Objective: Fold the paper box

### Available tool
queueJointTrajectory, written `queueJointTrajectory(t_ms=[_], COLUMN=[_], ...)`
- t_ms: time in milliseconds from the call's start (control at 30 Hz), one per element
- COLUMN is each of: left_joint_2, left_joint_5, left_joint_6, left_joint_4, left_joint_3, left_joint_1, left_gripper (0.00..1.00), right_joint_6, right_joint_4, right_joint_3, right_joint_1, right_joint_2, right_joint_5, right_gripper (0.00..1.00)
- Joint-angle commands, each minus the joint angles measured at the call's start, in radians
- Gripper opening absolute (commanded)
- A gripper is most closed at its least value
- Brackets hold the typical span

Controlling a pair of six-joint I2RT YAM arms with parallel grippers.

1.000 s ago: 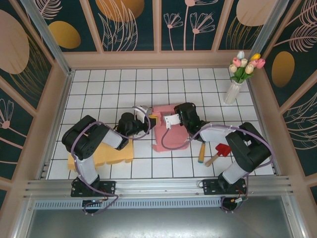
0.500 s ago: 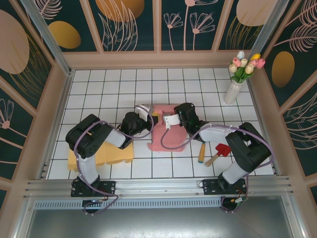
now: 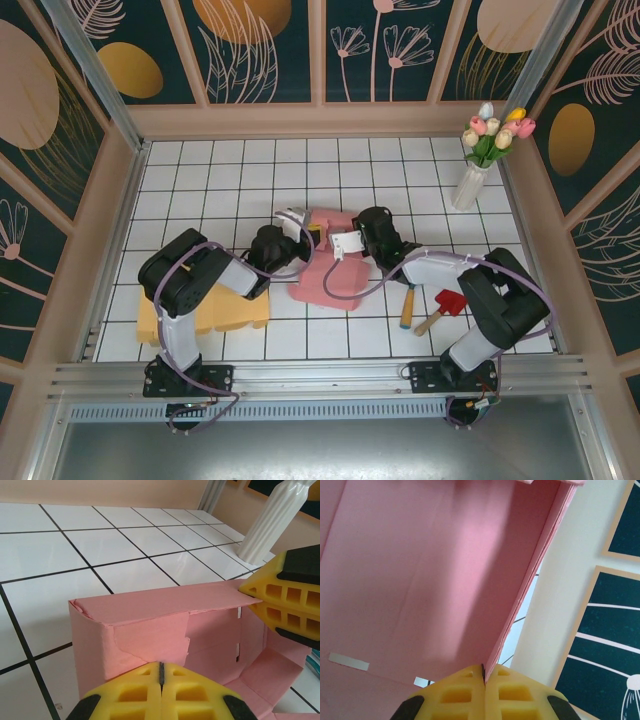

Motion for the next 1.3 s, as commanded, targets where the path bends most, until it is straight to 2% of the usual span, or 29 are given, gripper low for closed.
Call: queueJointTrajectory(t_ms=[0, 233, 867, 967, 1100, 1267], left_joint_2=[0.023, 0.013, -0.062, -0.063, -0.118, -0.254], left_joint_5=[0.036, 0.062, -0.016, 0.015, 0.059, 0.042], left_joint_6=[0.028, 0.059, 0.084, 0.076, 0.060, 0.066], left_joint_4=[-0.044, -0.066, -0.086, -0.083, -0.057, -0.060], left_joint_3=[-0.022, -0.032, -0.074, -0.073, -0.116, -0.192], left_joint_1=[-0.016, -0.024, -0.026, -0.028, -0.028, -0.028], left_gripper=[0.03, 0.03, 0.00, 0.00, 0.21, 0.25], right_joint_6=[0.016, 0.014, 0.004, 0.008, 0.007, 0.008], right_joint_4=[-0.109, -0.099, -0.091, -0.093, -0.093, -0.091], right_joint_3=[0.001, -0.005, -0.013, -0.014, -0.014, -0.014], right_joint_1=[0.043, 0.042, 0.039, 0.039, 0.038, 0.034], right_joint_2=[-0.015, -0.028, -0.040, -0.044, -0.046, -0.035], right_joint_5=[-0.147, -0.144, -0.151, -0.151, -0.151, -0.149], right_gripper=[0.00, 0.00, 0.00, 0.00, 0.00, 0.00])
